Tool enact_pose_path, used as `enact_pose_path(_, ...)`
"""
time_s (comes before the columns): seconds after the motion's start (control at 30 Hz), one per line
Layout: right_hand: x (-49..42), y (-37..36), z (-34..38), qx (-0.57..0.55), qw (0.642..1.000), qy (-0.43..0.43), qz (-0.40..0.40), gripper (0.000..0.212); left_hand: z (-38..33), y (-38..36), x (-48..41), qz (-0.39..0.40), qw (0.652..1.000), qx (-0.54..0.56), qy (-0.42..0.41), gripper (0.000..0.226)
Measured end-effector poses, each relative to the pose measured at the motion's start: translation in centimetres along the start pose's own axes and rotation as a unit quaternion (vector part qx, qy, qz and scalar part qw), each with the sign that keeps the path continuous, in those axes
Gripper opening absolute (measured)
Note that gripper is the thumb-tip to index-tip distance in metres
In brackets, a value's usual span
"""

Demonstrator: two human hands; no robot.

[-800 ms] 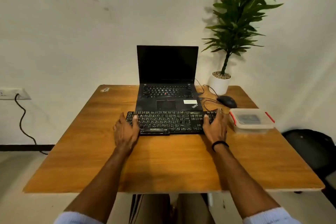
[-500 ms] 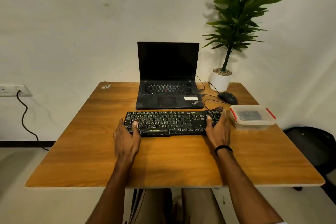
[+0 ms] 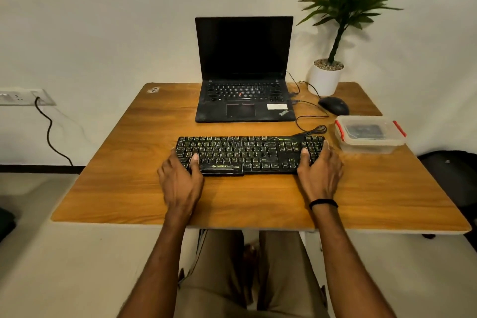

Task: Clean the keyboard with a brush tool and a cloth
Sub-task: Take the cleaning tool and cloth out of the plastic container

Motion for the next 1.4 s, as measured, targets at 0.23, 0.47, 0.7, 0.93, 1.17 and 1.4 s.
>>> enact_pose_path(0.23, 0.1, 0.0, -0.5, -0.005, 1.000, -0.009, 0.002, 0.066, -0.2, -0.2, 0.4, -0.007, 0.999, -0.037, -0.015, 0.076)
enact_pose_path(0.47, 0.1, 0.2, -0.6, -0.022, 1.000, -0.005, -0.018, 0.064, -0.1, -0.2, 0.5, -0.016, 0.999, -0.047, -0.011, 0.077)
enact_pose_path(0.7, 0.0, 0.2, -0.7, -0.024, 0.999, -0.009, -0.021, 0.061, -0.5, 0.0, 0.7, -0.033, 0.998, -0.058, -0.016, 0.071)
enact_pose_path(0.93, -0.4, 0.9, 0.0, -0.052, 0.998, -0.021, -0.041, 0.054, -3.3, 0.4, 1.3, -0.084, 0.996, 0.024, -0.019, 0.053)
enact_pose_path(1.17, -4.8, 7.4, -0.2, -0.170, 0.979, -0.041, -0.102, 0.030, -17.0, -5.2, 3.0, 0.043, 0.977, 0.147, -0.146, 0.025)
enact_pose_path(1.4, -12.8, 14.7, -9.4, -0.155, 0.954, -0.161, -0.200, 0.040, -30.4, -12.8, 4.6, 0.191, 0.952, 0.176, -0.159, 0.024)
Point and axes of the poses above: each hand's wrist, its own x-axis away from the middle knuckle, its own y-axis out of the back of the hand, z = x × y, the point moved 9 cm from there along -x, towards the middle knuckle, and after that the axes turned 5 degrees about -x, right-handed, at the moved point
